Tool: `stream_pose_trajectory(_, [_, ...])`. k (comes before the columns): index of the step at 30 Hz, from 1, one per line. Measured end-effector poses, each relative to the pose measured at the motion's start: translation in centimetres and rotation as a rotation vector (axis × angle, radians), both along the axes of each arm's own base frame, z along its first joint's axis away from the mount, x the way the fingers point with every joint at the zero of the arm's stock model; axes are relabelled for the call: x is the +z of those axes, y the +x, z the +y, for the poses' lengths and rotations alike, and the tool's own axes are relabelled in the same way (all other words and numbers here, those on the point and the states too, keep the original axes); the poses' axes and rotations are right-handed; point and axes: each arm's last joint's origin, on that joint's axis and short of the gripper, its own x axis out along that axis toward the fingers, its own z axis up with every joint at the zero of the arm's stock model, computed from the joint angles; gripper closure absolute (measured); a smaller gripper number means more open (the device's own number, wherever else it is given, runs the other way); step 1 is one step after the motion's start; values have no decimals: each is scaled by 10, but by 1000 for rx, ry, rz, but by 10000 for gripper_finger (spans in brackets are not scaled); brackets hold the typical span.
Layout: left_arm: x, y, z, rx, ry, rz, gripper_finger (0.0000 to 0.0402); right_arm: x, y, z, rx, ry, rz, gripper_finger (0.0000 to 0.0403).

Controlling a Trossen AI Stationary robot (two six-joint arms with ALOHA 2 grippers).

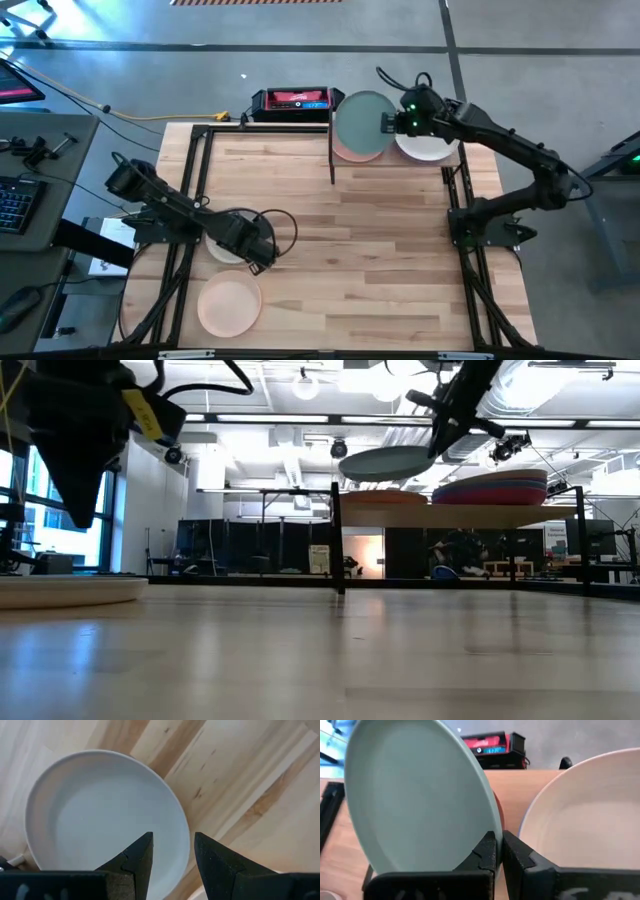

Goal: Place and stack plates onto a shelf
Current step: Stack the light blue plate on top of the brown plate on the shelf

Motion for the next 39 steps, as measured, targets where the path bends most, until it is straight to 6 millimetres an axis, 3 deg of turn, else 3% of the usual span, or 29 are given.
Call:
stream_pose_trajectory(14, [0,5,12,19,2,5,268,-26,19,-19,20,68,76,403])
stream_pose_trajectory(31, [0,5,12,21,2,4,268,-27,18,-28,24,48,71,403])
stream_pose_trajectory(39, [0,5,12,22,1,4,268,-39,26,-32,44,97,99,403])
